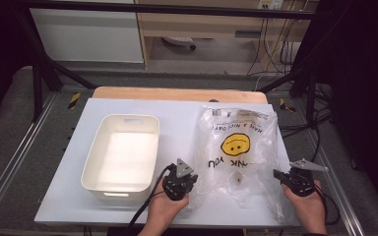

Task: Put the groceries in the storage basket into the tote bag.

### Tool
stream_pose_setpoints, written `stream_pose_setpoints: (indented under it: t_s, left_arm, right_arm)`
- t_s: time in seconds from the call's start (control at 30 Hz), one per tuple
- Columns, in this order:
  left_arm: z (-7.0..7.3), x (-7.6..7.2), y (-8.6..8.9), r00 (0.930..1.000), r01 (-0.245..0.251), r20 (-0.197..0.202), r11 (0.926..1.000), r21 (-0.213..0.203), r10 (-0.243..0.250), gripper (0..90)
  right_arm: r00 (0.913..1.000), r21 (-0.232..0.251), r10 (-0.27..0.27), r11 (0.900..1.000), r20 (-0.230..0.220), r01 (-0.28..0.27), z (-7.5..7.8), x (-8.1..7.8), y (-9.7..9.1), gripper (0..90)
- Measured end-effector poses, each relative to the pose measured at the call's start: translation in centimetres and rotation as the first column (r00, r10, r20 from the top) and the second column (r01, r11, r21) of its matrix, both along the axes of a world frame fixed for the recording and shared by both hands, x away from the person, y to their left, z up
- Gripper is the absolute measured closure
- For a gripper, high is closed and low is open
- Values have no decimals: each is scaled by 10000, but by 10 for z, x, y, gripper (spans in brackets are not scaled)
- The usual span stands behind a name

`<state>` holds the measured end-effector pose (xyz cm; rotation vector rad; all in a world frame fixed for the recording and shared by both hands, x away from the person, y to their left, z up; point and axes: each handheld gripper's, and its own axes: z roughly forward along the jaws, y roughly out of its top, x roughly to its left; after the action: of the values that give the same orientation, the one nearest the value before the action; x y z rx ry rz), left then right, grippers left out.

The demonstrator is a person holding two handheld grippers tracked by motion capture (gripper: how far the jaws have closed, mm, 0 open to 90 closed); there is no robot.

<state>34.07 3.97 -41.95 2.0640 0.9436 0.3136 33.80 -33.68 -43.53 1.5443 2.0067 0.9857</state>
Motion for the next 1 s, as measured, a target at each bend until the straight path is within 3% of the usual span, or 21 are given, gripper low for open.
stream_pose_setpoints:
  t_s: [0.13, 0.23, 0.33, 0.4, 0.57, 1.0]
  left_arm:
    - [21, 11, -1, 9995, 256, -198, 9994, -237, -261, 900]
    - [35, 17, -1, 9991, 430, 6, 9991, 51, -430, 900]
    - [46, 23, 3, 9986, 525, -86, 9986, 4, -525, 900]
    - [51, 25, 5, 9984, 565, 12, 9980, 272, -565, 900]
    - [51, 29, 10, 9981, 604, 85, 9953, 751, -612, 900]
    - [57, 39, 22, 9988, 467, 88, 9969, 639, -473, 900]
  right_arm:
    - [9997, 32, 238, 9997, 34, -238, 2, 3, 8, 900]
    - [9991, 62, 415, 9991, 20, -415, 4, 4, 12, 900]
    - [9982, -31, 595, 9982, 30, -595, 7, 5, 17, 900]
    - [9977, -59, 680, 9977, 40, -680, 8, 7, 20, 900]
    - [9965, -153, 828, 9964, -86, -830, 8, 8, 25, 900]
    - [9954, -18, 931, 9957, -206, -931, 6, 8, 28, 900]
